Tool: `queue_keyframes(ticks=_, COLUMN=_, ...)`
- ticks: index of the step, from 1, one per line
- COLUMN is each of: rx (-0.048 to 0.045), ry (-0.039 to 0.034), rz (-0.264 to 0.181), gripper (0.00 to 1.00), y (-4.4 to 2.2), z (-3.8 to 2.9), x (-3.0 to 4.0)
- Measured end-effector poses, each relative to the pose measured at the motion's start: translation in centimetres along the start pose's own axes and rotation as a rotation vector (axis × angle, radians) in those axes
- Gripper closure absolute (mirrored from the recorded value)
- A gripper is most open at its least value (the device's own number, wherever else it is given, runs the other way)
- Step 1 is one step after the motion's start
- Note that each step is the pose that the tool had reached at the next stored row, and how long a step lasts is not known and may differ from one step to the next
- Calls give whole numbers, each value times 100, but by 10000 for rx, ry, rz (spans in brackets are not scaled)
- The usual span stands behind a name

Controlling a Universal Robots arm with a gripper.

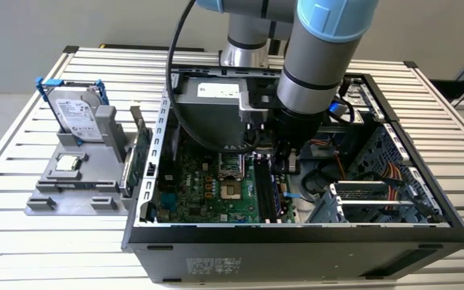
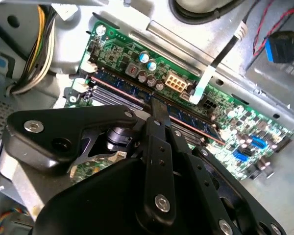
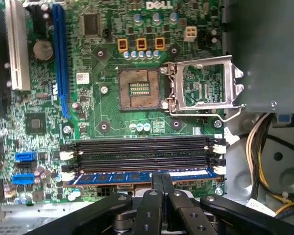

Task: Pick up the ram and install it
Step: 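Press down the ram until it locks into place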

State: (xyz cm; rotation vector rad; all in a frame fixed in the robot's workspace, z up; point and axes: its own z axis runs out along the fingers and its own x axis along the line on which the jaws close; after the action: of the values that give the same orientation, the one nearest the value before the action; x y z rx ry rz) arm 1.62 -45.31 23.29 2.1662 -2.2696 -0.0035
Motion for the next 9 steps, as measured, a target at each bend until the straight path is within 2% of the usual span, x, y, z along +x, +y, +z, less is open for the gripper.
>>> queue_keyframes(ticks=6, rx=0, ry=-1, rz=-59, gripper=100, y=0, z=3, x=0)
queue_keyframes(ticks=9, rx=1, ry=2, rz=-60, gripper=100, y=0, z=31, x=0)
